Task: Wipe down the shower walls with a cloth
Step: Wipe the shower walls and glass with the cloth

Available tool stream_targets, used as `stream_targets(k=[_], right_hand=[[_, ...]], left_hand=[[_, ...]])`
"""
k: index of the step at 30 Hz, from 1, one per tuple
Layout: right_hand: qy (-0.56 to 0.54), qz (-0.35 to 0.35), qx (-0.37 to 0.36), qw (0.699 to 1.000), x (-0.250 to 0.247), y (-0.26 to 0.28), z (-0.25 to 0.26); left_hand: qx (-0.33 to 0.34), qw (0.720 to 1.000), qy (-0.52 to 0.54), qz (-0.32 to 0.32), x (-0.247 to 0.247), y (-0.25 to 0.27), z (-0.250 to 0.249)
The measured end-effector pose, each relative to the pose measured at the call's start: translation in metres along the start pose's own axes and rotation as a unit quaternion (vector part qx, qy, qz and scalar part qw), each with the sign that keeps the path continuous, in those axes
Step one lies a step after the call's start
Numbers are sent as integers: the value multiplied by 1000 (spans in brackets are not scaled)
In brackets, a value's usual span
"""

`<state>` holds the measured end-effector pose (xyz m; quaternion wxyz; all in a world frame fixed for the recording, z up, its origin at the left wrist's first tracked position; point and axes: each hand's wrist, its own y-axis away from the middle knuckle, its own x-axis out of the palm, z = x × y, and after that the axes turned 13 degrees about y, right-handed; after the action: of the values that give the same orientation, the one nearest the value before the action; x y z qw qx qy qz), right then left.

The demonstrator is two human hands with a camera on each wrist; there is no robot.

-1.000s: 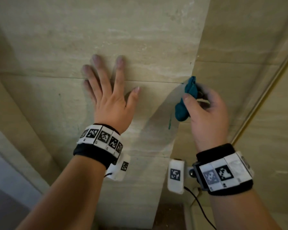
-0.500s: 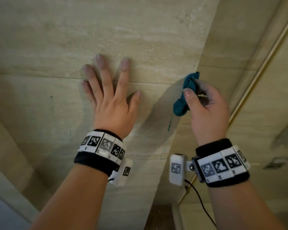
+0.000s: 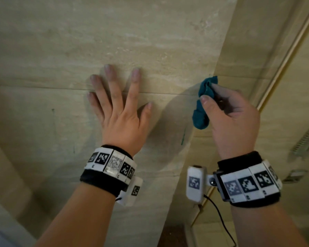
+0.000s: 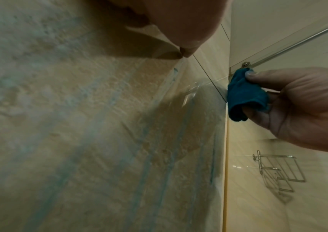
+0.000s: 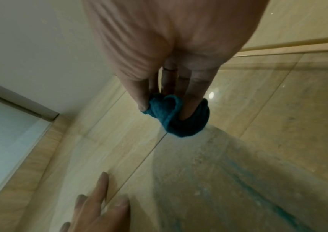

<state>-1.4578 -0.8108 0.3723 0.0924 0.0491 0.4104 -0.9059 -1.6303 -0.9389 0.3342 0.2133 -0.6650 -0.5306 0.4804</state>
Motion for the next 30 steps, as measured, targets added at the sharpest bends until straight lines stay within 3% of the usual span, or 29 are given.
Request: stream_targets(k=[6, 13, 21, 30], right_hand=[[41, 49, -7, 998, 13, -4, -8], [53, 45, -31, 997, 21, 2, -15], [48, 69, -2, 996, 26, 29, -40], [187, 143, 8, 972, 31, 91, -93]], left_hand=[[2, 1000, -8, -3, 1, 0, 0], [4, 1000, -19, -13, 3, 1, 1], [7, 1000, -22, -10, 3, 1, 1], [8, 1000, -24, -10, 3, 1, 0]])
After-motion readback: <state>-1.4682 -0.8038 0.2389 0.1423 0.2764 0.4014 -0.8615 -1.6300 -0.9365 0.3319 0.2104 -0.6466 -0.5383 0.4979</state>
